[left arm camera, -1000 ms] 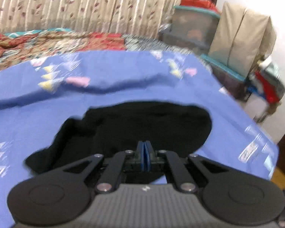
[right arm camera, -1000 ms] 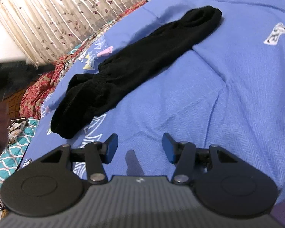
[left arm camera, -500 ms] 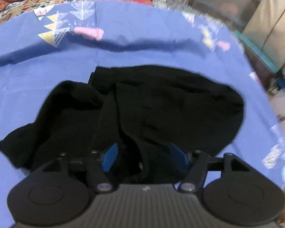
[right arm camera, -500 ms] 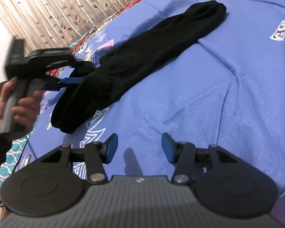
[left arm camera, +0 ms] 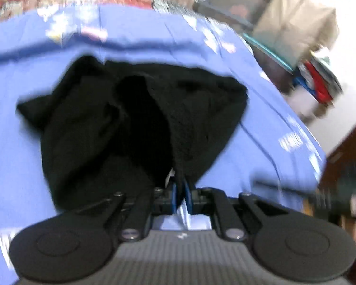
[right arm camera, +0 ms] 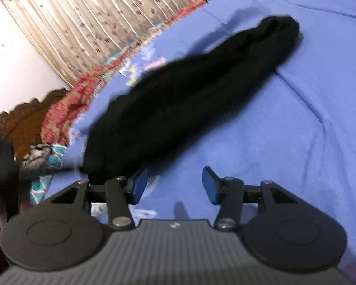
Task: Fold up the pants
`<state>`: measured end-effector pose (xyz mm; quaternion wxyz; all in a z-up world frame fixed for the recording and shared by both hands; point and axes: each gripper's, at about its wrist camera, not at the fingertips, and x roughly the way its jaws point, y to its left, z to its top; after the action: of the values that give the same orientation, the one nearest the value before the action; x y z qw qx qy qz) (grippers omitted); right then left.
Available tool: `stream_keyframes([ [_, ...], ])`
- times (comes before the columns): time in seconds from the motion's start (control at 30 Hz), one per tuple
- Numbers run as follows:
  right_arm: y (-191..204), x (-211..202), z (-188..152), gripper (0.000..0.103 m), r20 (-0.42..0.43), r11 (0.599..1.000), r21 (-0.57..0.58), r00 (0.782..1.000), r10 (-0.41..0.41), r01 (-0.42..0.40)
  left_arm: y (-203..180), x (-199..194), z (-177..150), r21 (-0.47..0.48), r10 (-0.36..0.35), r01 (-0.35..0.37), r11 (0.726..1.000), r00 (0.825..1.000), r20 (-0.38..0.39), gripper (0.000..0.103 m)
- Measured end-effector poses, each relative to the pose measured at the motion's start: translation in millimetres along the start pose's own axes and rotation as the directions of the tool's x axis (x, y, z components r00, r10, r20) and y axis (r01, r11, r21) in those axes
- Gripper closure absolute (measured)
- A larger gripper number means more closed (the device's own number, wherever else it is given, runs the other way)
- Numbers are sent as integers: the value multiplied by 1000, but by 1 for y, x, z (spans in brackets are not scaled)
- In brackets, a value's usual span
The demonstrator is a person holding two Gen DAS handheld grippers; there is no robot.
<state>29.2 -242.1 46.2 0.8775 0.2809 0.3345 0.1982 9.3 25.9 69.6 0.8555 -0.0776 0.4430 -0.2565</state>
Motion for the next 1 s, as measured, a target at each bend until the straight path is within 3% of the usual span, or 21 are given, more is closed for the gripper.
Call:
stream_keyframes([
  [0.07, 4, 1, 4, 48, 10, 1000, -1, 1000, 12, -12, -1, 9, -19, -5, 32, -32, 999, 997, -76, 90],
  [0.13, 5, 4, 7, 48, 11, 1000, 3, 1000, 14, -14, 0, 14, -24, -16, 66, -68, 998, 993, -100, 85],
  [0.2, 4, 5, 8, 48, 13, 1000, 13, 1000, 12, -12, 5, 10, -11, -37, 74, -76, 996, 996, -49, 62],
  [0.23, 4, 4, 9, 48, 18, 1000, 15, 1000, 9, -9, 7, 8, -1, -49, 86, -86, 995, 996, -7, 39],
  [0.27, 3, 1, 8, 48, 24, 1000, 12, 1000, 5, -5, 8, 5, 6, -56, 95, -94, 994, 995, 26, 25],
  [0.33, 2, -3, 12, 48, 40, 1000, 0, 999, -9, 9, 14, 11, 38, -68, 109, -102, 992, 988, 106, 18],
  [0.43, -3, -9, 28, 48, 70, 999, -31, 997, -29, 31, 19, 46, 77, -61, 91, -85, 995, 990, 107, 14],
  [0.57, 1, 4, 69, 48, 89, 983, -172, 995, -43, 58, 35, 111, 100, -126, 100, -100, 987, 995, -9, 13],
  [0.7, 17, 59, 119, 48, 38, 901, -429, 998, -44, 56, 47, 136, 94, -160, 63, -67, 985, 997, -33, 17],
  [0.83, 24, 150, 156, 44, -107, 789, -614, 992, -70, -11, 39, 126, 98, -155, 48, -44, 987, 999, 19, 55],
  [0.93, 32, 213, 168, 38, -215, 733, -676, 971, -100, -74, 54, 121, 94, -214, 22, -16, 977, 999, 24, 58],
  [1.0, 37, 253, 178, 38, -241, 739, -671, 961, -140, -60, 63, 114, 89, -260, 6, 2, 966, 1000, 30, 59],
])
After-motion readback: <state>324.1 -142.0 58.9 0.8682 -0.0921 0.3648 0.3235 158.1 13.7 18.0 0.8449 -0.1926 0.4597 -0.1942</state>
